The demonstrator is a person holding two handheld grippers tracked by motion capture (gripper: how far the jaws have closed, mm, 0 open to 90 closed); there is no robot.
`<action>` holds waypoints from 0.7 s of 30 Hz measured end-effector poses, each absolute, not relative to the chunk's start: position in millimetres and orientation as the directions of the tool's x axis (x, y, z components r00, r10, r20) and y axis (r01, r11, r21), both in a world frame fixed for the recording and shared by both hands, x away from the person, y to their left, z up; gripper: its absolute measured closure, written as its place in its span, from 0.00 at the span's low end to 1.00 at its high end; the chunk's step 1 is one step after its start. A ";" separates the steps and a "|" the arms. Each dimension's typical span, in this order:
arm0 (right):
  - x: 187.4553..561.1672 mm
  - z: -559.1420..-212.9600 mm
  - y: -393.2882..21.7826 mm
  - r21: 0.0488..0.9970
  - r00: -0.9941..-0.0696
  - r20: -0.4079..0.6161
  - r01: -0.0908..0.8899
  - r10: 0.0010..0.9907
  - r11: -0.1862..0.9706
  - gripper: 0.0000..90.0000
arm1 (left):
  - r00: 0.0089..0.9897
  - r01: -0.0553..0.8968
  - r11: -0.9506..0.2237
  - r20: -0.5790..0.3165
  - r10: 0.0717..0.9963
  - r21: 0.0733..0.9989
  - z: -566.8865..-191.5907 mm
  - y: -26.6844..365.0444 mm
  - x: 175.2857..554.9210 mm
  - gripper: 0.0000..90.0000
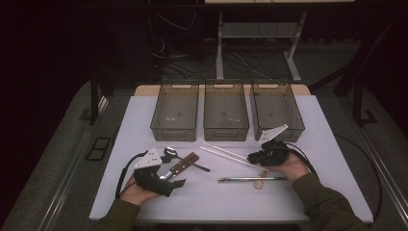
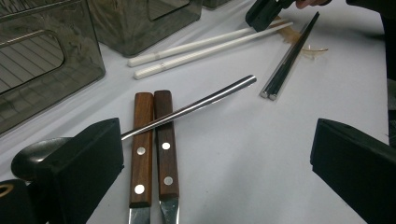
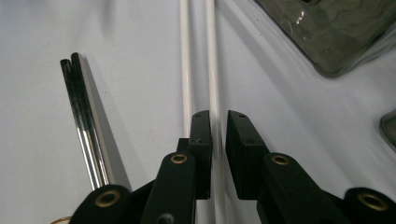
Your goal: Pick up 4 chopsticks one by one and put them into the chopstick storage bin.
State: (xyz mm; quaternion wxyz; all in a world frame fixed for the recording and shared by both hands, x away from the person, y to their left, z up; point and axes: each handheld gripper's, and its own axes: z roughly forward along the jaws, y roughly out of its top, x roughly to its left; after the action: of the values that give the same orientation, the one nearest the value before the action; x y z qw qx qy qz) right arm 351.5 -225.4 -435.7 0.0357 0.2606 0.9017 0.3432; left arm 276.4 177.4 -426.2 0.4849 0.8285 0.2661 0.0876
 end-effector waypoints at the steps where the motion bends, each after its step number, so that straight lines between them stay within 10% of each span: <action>1: 351.8 -436.3 -225.2 0.638 -0.863 0.111 0.443 0.494 0.630 0.89 | 0.843 0.356 -0.388 -0.113 0.526 0.850 -426.1 177.4 276.4 0.01; 21: 350.9 -441.7 -221.6 0.610 -0.871 0.060 0.419 0.487 0.673 0.93 | 0.844 0.356 -0.388 -0.114 0.525 0.850 -426.3 177.3 276.3 0.01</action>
State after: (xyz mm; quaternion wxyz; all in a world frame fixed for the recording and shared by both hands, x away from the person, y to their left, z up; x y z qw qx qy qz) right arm 350.9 -221.6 -441.7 0.0538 0.2481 0.9130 0.3194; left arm 276.3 177.3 -426.3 0.4851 0.8286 0.2658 0.0867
